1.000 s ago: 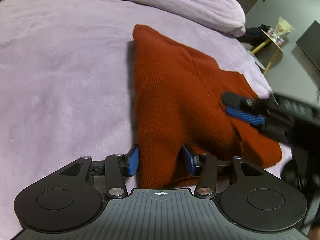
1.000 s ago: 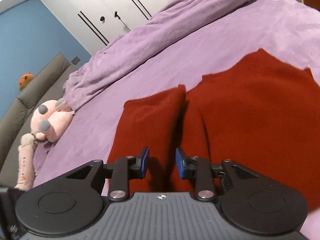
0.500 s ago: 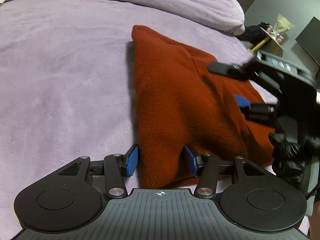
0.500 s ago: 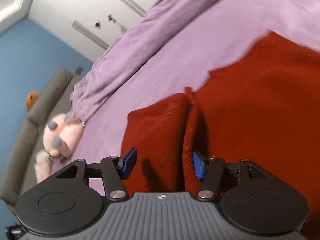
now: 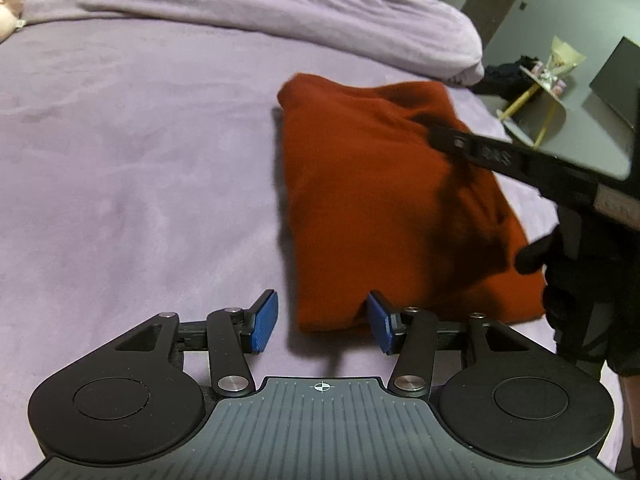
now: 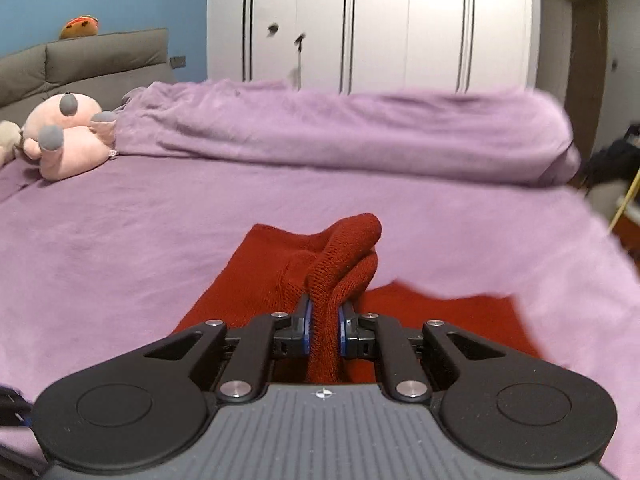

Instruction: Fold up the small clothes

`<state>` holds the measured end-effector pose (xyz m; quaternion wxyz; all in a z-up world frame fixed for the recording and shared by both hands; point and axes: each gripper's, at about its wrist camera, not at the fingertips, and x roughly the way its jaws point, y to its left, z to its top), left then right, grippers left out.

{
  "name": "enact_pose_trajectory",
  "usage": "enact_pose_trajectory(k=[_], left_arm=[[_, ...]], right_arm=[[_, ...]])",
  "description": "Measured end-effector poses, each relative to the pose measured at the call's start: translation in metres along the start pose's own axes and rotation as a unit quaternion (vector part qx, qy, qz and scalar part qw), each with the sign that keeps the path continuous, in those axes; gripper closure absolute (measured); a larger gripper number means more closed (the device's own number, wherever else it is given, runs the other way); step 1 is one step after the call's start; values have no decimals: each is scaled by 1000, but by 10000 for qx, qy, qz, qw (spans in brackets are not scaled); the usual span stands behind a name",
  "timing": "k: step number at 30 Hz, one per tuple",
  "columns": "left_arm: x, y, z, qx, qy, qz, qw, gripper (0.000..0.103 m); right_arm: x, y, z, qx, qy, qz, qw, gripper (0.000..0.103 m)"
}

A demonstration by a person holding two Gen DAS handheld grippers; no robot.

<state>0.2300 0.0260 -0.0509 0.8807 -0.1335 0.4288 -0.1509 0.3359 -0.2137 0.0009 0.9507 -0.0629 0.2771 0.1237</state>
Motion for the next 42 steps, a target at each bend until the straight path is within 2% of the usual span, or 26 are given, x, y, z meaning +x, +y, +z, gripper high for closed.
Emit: enact_pose_trajectory(k=[3,8,11,13,15,16,18,20,21,22,25,27,30,36,40,41,42], left_arm=[[5,-3,4,-6,-38,-47,10000,50],[38,-6,7,-291,232,-317,9988,51],[55,-9,8,-401,466,-446,9971,53],[58,-10,8,-347,471,-416,9974,53],[58,-13,10,-297,465,-388,9977,53],[59,-13,10,-275,469,-372,9978,53],[60,-17,9,-238,471,-322,9981,51],[58,-20,8,-189,459,-251,9985,48],[58,-23,8,-157,453,-200,9986,46],[55,-24,7,-129,425,-145,9989,46],[36,-30,9,-1,116,-6,9999,48],[25,-34,13,118,-83,72,9999,48],[23,-37,20,107,-130,65,9998,48],[37,-52,20,182,30,-6,9998,49],[51,-59,18,249,152,-6,9996,49],[53,-59,19,237,194,-8,9995,49],[55,-58,20,221,234,10,9995,49]], right_arm=[[-9,-19,-8,-49,32,-316,9995,92],[15,-58,-46,301,767,-587,9949,91],[16,-78,-60,813,713,-285,9937,87],[13,-90,-59,1252,681,-69,9898,73],[17,-101,-57,1850,720,233,9798,66],[19,-106,-56,2143,716,406,9733,59],[28,-105,-53,2442,768,583,9649,54],[33,-93,-50,2191,818,470,9711,58],[37,-82,-48,1831,844,263,9791,77],[39,-71,-48,1396,827,76,9867,89],[31,-46,-42,188,590,-424,9972,92],[20,-43,-37,-210,312,-758,9964,92],[10,-48,-33,-619,33,-1284,9898,92],[17,-70,-51,-1000,146,-1988,9748,92],[30,-78,-74,-1166,534,-2007,9712,88],[29,-79,-77,-1184,489,-1979,9718,87],[24,-82,-76,-1093,410,-1971,9734,83]])
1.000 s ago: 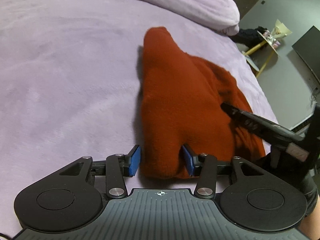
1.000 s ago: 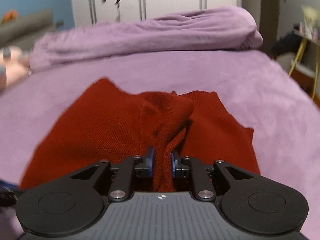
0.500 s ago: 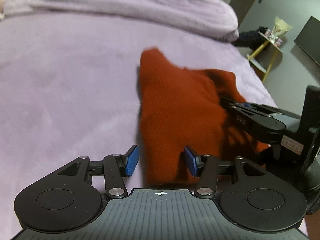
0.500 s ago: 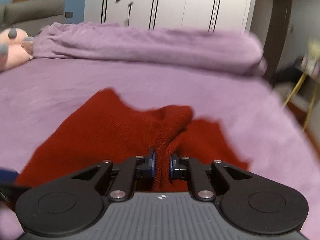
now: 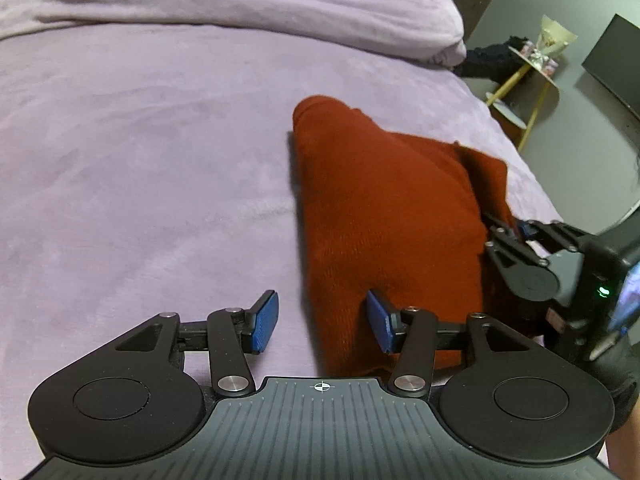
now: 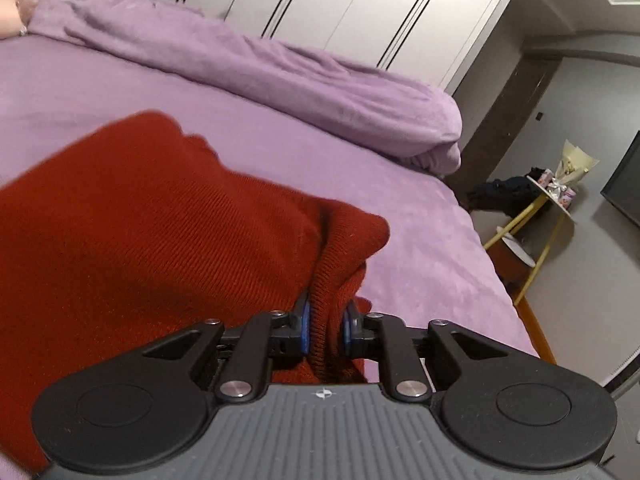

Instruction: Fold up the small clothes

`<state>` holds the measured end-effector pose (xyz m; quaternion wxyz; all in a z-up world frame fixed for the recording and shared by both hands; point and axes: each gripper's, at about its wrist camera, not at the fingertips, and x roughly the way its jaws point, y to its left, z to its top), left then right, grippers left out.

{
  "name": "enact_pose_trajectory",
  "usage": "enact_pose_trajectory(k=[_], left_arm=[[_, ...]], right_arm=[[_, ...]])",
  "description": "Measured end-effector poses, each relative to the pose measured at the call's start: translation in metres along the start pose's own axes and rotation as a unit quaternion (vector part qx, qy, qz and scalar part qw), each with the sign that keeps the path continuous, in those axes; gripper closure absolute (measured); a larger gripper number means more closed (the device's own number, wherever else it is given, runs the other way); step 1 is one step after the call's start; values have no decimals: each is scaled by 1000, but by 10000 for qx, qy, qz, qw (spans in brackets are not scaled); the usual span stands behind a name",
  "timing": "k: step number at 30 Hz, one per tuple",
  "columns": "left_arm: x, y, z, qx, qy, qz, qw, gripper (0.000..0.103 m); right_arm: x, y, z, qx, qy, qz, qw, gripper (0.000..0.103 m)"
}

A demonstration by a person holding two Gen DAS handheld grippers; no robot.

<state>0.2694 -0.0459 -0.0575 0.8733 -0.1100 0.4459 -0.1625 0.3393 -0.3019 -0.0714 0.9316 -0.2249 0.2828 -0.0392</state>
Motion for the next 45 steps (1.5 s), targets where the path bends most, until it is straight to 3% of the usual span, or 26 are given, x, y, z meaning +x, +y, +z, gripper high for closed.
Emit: enact_pose_trajectory(k=[1,5,8,10,12,16,21,24,31,34,37,41,45], left_arm=[[-1,1,1,-12,11,13,10000,49],[-11,9,11,-113,-187,181,9996,49],[-6,7,23,-326,-216,156,9991,50],[1,-3,31,-344,-224,63,9991,50],[13,-15,45,-239,-286,56,9993,49],[51,-34,76,-156,-232,439,9986,48],[97,-52,98,390,-315,995,9938,28],[117,-53,99,576,-340,1150,9911,24],[131,-40,93,248,-474,1167,9917,10],[120,-40,91,272,-452,1156,9919,11],[93,-38,79,336,-431,900,9944,12],[46,-32,34,364,-349,531,9973,13],[19,-28,-12,185,-248,321,9990,13]], right_arm=[[-3,-8,2,230,3,22,9997,76],[-21,-52,7,1563,-95,98,9876,75],[-23,-63,15,2121,-104,645,9751,76],[-7,-55,24,2215,120,1160,9682,92],[15,-47,35,2140,350,1392,9662,95],[50,-40,53,2170,587,1403,9643,95],[86,-38,54,2113,941,1285,9643,94],[96,-42,47,2275,888,1294,9610,93],[101,-45,31,2666,460,1291,9540,91],[87,-44,33,2568,440,1229,9576,84],[49,-45,25,2532,343,1313,9579,80],[-13,-56,-21,2755,189,1465,9499,80],[-56,-55,-60,2465,218,1257,9607,72]])
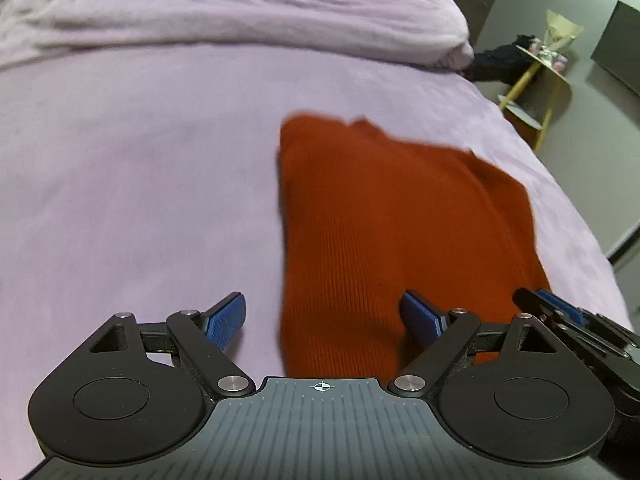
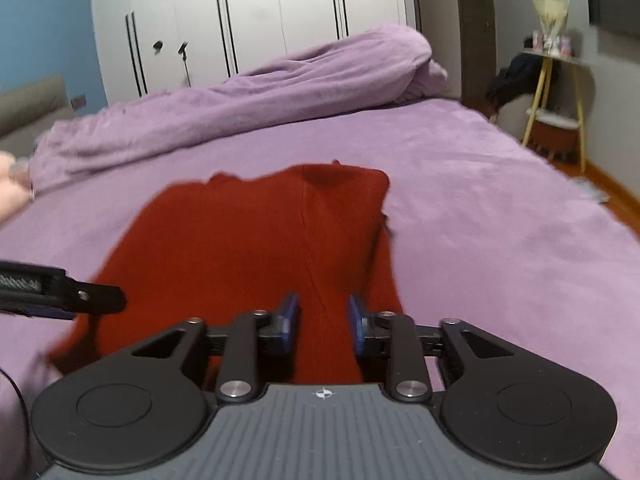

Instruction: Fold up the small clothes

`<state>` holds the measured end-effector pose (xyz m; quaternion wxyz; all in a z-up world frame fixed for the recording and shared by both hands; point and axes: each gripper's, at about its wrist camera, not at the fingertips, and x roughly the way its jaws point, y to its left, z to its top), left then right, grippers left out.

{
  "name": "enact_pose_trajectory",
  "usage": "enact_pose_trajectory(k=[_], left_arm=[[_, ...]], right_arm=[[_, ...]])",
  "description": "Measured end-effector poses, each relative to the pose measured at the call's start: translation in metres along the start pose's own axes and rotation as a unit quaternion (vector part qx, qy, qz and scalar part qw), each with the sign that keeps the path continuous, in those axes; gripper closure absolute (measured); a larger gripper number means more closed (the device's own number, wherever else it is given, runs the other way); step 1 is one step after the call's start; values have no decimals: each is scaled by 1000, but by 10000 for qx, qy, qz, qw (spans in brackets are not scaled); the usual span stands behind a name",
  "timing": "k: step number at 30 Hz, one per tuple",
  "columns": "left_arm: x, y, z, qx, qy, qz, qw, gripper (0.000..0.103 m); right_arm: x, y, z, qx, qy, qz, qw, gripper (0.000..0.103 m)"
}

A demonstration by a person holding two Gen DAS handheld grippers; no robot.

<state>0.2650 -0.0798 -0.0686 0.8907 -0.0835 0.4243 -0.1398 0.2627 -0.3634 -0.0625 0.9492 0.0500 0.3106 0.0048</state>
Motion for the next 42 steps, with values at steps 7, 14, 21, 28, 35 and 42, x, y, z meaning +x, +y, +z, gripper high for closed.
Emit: enact_pose_trajectory(k=[7,14,21,28,35,42], left_arm=[[-1,-12,-19,169,347,248,9989,13],[-1,-16,-18,172,531,399,9976,13],[1,-20,-15,286,592,518,9965,13],[-1,-18,-16,306,651,508,9961,13],[-29,0,-31,18,522,282,9982,16],[-25,-13,-48,282,499,547,9969,22]], right_arm=[[-13,10,-8,-353,282,-91,9989,72],[-24,10,-6,-246,480,-100,9985,72],[-13,19,-8,-773,605,-255,9948,72],[-17,17,-11,-973,582,-175,9934,72],[-52,-21,-13,642,711,460,9943,56],[-38,-58,-32,2943,629,1468,9423,64]])
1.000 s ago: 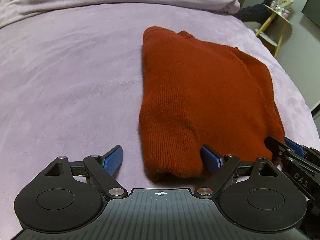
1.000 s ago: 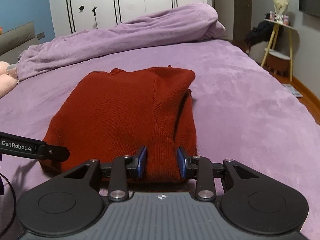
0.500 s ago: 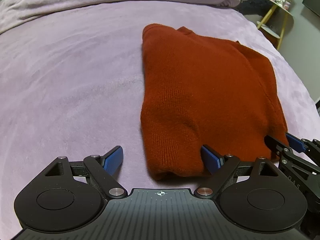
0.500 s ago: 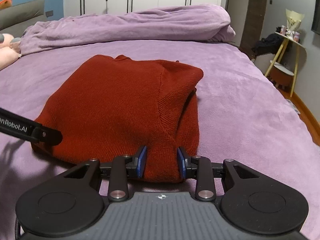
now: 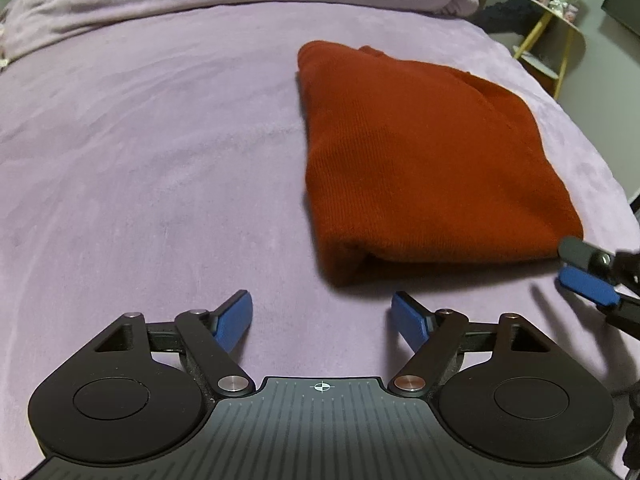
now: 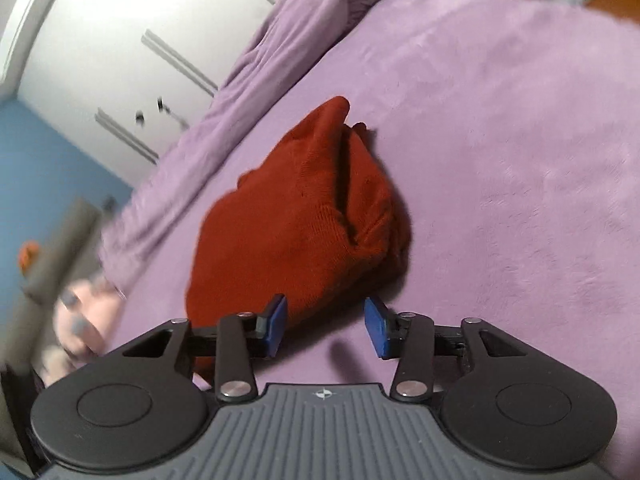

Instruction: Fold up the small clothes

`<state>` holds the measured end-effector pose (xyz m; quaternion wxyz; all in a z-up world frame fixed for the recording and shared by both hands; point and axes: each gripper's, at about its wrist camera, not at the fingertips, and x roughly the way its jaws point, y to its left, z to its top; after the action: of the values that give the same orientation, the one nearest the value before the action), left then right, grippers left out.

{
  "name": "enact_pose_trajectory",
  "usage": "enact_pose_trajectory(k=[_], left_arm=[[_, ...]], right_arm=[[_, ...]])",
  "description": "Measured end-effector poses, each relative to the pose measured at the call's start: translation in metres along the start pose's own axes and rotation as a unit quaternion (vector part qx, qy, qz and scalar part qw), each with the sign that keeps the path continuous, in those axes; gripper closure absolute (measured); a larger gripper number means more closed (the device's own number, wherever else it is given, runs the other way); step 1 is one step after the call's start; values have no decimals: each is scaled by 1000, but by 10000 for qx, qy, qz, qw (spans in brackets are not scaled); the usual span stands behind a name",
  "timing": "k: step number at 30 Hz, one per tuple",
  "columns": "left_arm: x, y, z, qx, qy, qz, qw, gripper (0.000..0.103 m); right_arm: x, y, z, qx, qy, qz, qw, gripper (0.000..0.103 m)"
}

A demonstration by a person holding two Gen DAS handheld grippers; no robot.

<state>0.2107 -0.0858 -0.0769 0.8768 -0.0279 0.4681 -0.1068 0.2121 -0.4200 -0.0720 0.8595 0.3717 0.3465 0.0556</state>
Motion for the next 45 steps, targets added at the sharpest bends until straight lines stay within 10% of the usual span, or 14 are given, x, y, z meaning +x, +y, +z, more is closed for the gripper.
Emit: enact_pose_trajectory(k=[4,9,12,14,21,32,37,45], left_arm=[[8,-4,10,-27,-179,238,9996,23],[10,11,16,-191,-320,384,9986,24],[7,26,15,-389,-224,137,9989,23],[3,35,16,-436,-122,-38,9990,23],[-21,73,26,-735,-289,-170,9967,24],[57,83,81,-1809,208,-2222,9578,19],[90,72,93,-2141,429,-2656,9390,29],[102,71,96,-2276,408,-2745,9334,50]], right_arm=[[18,-5,5,653,-43,17,9979,89],[11,-31,6,1725,-196,1491,9735,95],[14,-19,13,473,13,172,9987,94],[14,-12,12,-211,77,8,9997,94],[-8,-4,31,-1080,-184,-462,9929,39],[59,-37,104,89,767,466,9959,37],[88,-37,111,280,1146,698,9906,48],[117,-36,107,717,1213,945,9855,71]])
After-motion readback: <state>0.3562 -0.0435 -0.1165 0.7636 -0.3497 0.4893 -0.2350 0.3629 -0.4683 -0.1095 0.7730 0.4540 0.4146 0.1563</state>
